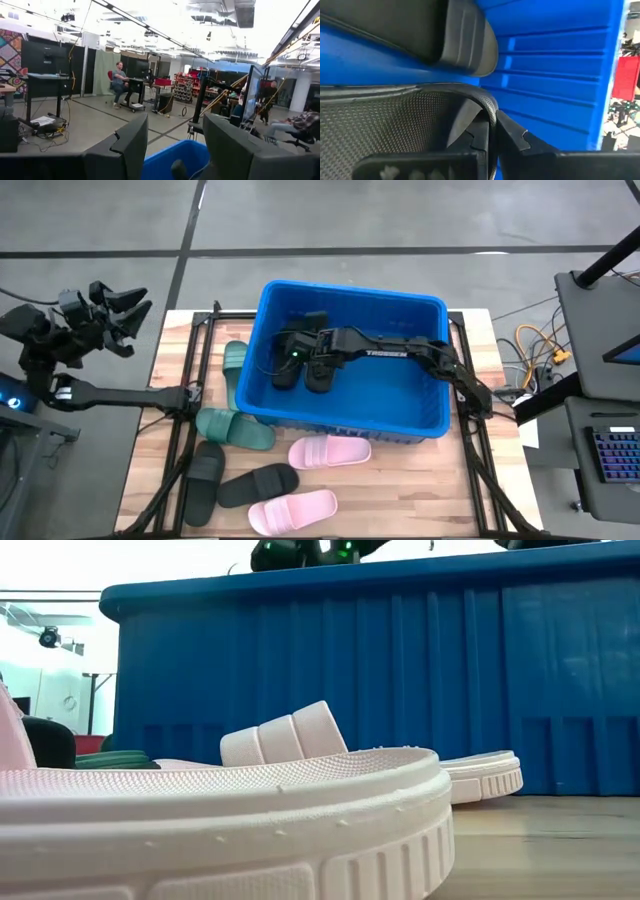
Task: Pick and place slides into bin
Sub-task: Put the right black slide into the blue bin
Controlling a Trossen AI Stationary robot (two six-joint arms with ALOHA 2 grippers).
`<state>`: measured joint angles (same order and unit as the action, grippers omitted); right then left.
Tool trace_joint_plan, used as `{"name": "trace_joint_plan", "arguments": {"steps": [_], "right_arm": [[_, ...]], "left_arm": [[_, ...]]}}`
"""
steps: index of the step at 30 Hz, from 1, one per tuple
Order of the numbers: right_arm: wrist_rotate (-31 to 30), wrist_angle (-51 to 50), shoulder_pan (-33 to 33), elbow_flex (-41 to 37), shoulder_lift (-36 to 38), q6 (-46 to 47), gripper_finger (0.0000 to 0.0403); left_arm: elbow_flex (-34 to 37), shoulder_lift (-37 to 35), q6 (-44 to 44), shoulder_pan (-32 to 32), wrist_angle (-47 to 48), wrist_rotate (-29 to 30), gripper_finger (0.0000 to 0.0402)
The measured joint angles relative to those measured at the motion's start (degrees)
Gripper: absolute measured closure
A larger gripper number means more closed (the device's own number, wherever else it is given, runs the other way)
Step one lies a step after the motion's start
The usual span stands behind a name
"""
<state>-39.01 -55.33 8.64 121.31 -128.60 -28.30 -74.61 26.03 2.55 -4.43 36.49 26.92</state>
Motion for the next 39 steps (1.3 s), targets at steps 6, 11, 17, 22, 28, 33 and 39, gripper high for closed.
{"name": "trace_joint_plan", "arguments": {"steps": [6, 11, 17, 22, 28, 33, 39], "right_arm": [[-0.04, 4.35, 1.84, -0.02, -2.91, -4.01, 0.0392], [-1.41, 5.97, 3.23, -0.06, -4.43, -7.31, 0.0392], [-1.24, 8.28, 5.00, -1.37, -4.42, -9.34, 0.0392], [-0.43, 11.25, 5.74, -4.42, -4.30, -11.67, 0.0392], [-1.65, 22.16, 5.68, -9.05, -4.21, -18.10, 0.0392], [-1.44, 23.77, 5.70, -11.92, -4.19, -18.14, 0.0392], [-1.23, 28.59, 5.74, -16.51, -4.19, -17.22, 0.0392]], "left_arm": [[0.02, -0.71, 0.00, 0.00, 0.02, 0.17, 0.0226], [0.00, -0.85, 0.02, 0.00, -0.02, 0.43, 0.0226], [-0.09, -0.89, 0.02, 0.01, -0.12, 0.45, 0.0226], [-0.02, -1.25, -0.13, 0.00, -0.01, 0.42, 0.0226], [0.00, -1.28, -0.15, 0.02, 0.12, 0.39, 0.0226], [0.02, -1.38, -0.02, 0.02, 0.09, 0.39, 0.0226], [0.02, -1.24, 0.02, 0.02, 0.01, 0.38, 0.0226]]}}
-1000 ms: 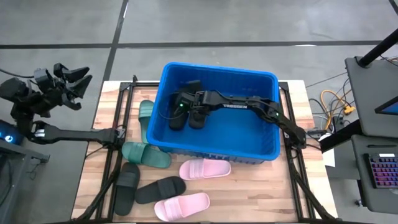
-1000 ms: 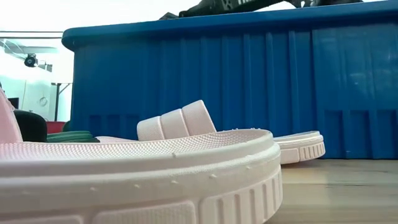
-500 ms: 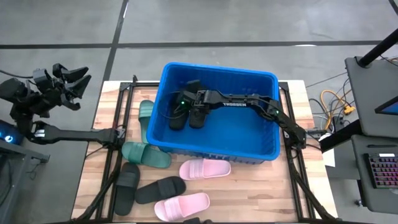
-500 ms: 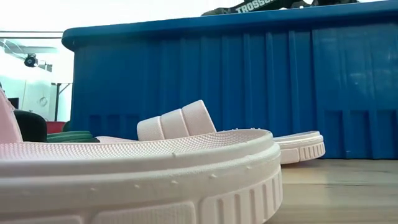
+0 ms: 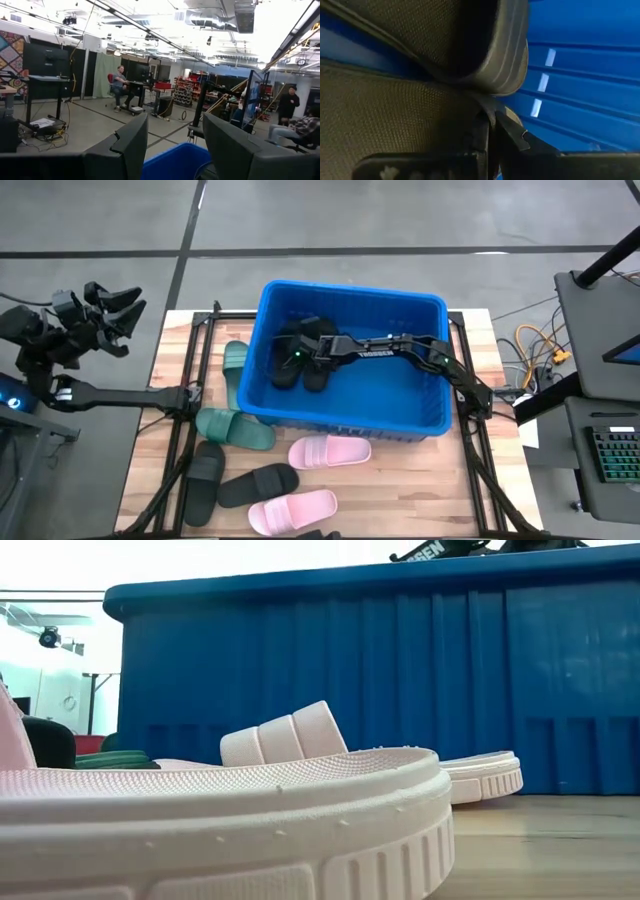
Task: Pick and place slides into bin
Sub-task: Put the right black slide into the blue bin
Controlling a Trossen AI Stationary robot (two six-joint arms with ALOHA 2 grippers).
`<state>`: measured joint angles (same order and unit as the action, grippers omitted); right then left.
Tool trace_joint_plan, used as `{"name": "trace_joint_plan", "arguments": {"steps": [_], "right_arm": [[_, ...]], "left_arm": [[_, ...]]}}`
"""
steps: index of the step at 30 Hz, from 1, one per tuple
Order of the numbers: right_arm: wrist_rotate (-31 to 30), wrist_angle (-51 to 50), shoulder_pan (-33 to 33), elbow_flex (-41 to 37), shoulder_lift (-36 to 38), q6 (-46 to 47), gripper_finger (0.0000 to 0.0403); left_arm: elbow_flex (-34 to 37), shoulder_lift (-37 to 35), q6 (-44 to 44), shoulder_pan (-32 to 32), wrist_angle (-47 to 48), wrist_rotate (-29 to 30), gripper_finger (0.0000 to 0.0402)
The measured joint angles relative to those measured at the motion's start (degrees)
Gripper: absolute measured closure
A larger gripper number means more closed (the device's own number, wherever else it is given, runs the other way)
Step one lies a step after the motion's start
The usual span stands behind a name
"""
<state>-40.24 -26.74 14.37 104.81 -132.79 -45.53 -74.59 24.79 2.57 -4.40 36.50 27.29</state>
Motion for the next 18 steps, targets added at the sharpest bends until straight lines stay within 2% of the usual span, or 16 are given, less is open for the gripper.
{"name": "trace_joint_plan", "arguments": {"steps": [7, 14, 18], "right_arm": [[-0.03, 0.08, 0.15, -0.32, 0.07, 2.75, 0.0384], [0.21, -0.72, 0.28, 2.06, 0.00, 4.71, 0.0352], [1.90, -5.62, 0.90, 4.64, 0.00, 6.41, 0.0329]], "left_arm": [[-0.02, 0.52, 0.04, -0.01, -0.04, 0.04, 0.0226], [0.00, 1.03, 0.04, 0.00, 0.01, -0.01, 0.0226], [-0.02, 1.28, 0.11, 0.00, -0.03, 0.02, 0.0226]]}}
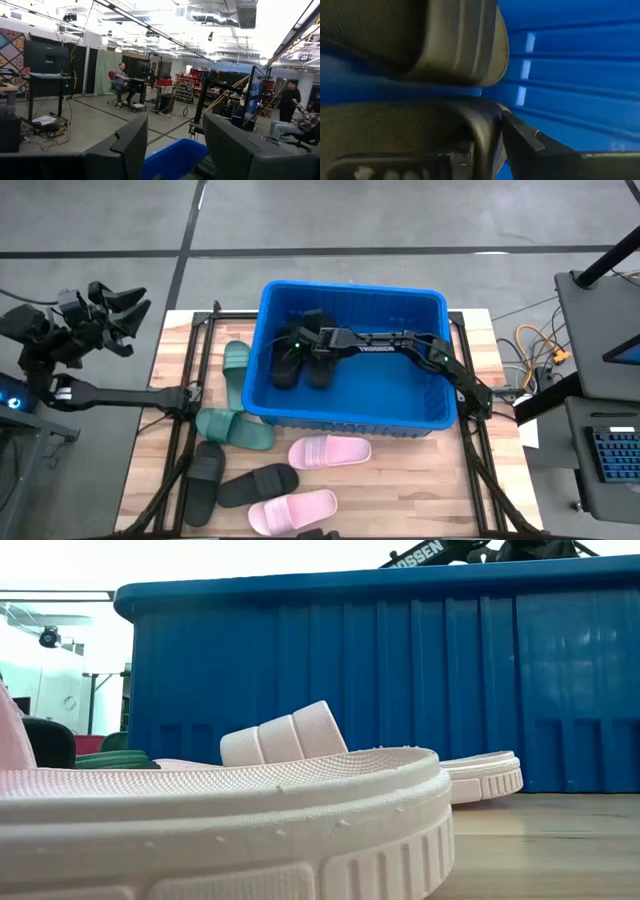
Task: Pick and place slides into bin
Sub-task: Put the right black slide into the blue bin
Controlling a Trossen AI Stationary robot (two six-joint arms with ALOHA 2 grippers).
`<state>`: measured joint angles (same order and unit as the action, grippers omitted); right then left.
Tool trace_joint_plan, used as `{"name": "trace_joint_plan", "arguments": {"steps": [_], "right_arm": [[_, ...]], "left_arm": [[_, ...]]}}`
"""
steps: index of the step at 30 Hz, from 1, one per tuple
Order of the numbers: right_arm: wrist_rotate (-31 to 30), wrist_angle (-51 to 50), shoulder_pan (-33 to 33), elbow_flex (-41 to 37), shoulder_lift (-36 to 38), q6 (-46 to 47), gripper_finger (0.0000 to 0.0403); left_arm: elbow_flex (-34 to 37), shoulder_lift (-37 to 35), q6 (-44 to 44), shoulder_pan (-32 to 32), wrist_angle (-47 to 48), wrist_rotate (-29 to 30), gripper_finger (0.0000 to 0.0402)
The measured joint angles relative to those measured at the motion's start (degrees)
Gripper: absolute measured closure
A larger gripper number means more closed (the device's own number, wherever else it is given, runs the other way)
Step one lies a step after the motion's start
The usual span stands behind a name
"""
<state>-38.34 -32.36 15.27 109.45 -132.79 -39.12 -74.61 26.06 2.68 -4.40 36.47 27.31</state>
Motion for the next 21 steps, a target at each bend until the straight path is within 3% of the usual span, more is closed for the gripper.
{"name": "trace_joint_plan", "arguments": {"steps": [15, 21], "right_arm": [[9.89, -5.79, 1.97, 2.50, 0.00, 10.02, 0.0262], [10.26, -7.77, 2.09, 2.58, 0.00, 11.22, 0.0237]], "left_arm": [[0.02, 0.04, 0.04, 0.00, 0.01, -0.02, 0.0226], [0.00, 0.04, 0.09, -0.02, 0.02, -0.02, 0.0226]]}}
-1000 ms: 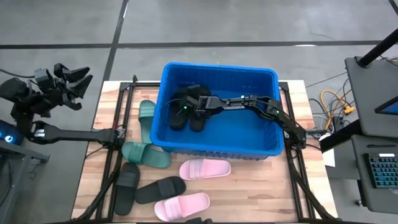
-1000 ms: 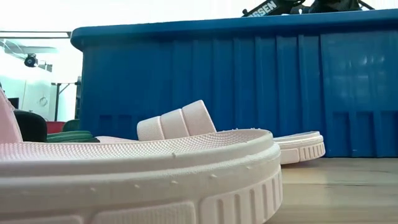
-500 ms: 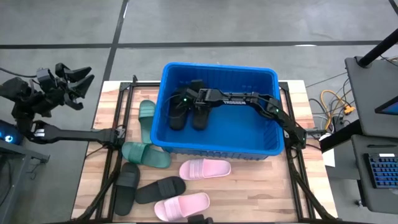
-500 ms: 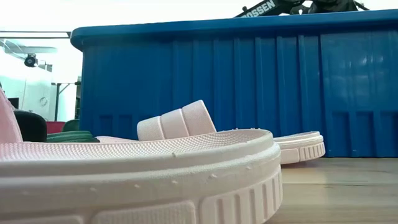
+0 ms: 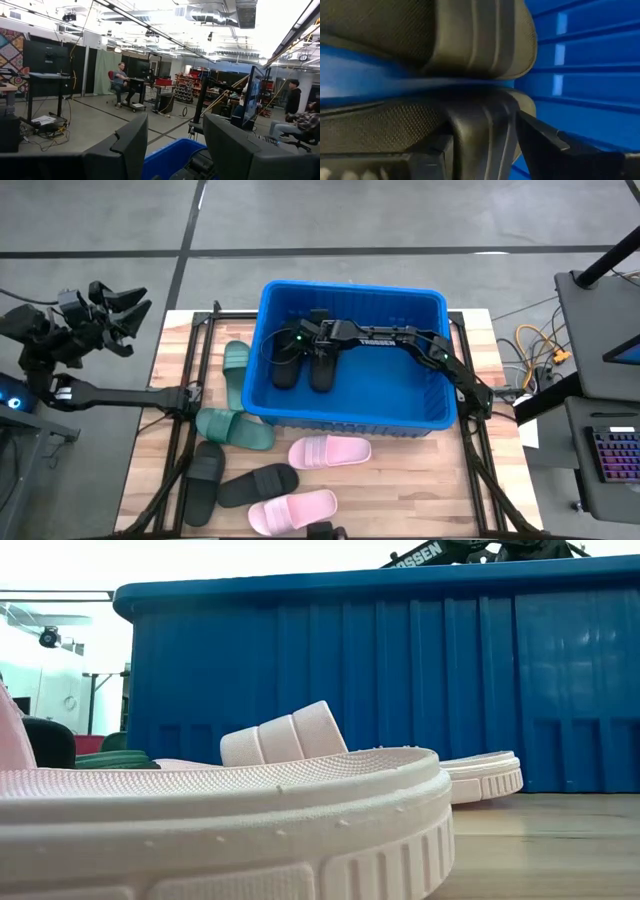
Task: Pick and place slides into bin
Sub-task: Put the right black slide into the blue bin
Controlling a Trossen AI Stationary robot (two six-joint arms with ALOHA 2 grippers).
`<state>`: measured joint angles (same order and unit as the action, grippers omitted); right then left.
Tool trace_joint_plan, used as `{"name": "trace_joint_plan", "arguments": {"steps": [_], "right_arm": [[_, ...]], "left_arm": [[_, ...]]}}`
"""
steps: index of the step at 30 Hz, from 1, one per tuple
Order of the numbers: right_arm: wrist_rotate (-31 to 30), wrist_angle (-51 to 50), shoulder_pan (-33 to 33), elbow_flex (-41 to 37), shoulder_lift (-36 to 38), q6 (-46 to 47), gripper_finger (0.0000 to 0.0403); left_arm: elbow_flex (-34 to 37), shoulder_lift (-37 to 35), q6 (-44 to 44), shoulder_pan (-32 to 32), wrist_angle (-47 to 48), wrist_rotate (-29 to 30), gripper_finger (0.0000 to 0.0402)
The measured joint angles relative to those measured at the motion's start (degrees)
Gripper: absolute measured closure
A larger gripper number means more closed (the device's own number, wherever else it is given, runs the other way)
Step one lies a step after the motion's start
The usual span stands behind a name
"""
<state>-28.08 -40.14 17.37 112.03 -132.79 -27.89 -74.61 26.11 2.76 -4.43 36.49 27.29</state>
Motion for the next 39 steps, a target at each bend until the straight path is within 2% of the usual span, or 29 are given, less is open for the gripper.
{"name": "trace_joint_plan", "arguments": {"steps": [3, 8, 13, 18, 25, 31, 36, 39], "right_arm": [[0.28, -1.18, 0.06, 0.00, 0.00, 1.97, 0.0230], [6.41, -1.71, 0.68, 0.02, 0.00, 5.70, 0.0225], [8.38, -1.72, 0.96, 0.04, 0.28, 9.45, 0.0225], [14.55, -2.13, 1.39, 0.04, 1.42, 9.92, 0.0225], [14.81, -1.87, 1.67, 0.13, 2.36, 9.94, 0.0225], [11.44, -1.68, 1.84, 0.06, 2.36, 10.01, 0.0225], [11.77, -2.93, 1.90, 0.81, 2.38, 9.93, 0.0225], [15.12, -3.62, 2.13, 1.76, 2.58, 9.97, 0.0224]], "left_arm": [[0.01, 0.00, 0.02, 0.01, 0.00, 0.00, 0.0226], [0.01, 0.00, 0.02, 0.00, 0.00, -0.02, 0.0226], [0.02, 0.00, 0.05, 0.00, 0.00, 0.00, 0.0226], [0.01, 0.00, 0.07, 0.01, 0.00, 0.00, 0.0226], [0.01, 0.15, 0.05, 0.01, 0.02, -0.02, 0.0226], [0.00, 0.15, 0.04, 0.00, 0.02, -0.02, 0.0226], [0.00, 0.15, 0.04, 0.02, 0.02, -0.02, 0.0226], [0.01, 0.15, 0.04, 0.02, 0.02, -0.02, 0.0226]]}}
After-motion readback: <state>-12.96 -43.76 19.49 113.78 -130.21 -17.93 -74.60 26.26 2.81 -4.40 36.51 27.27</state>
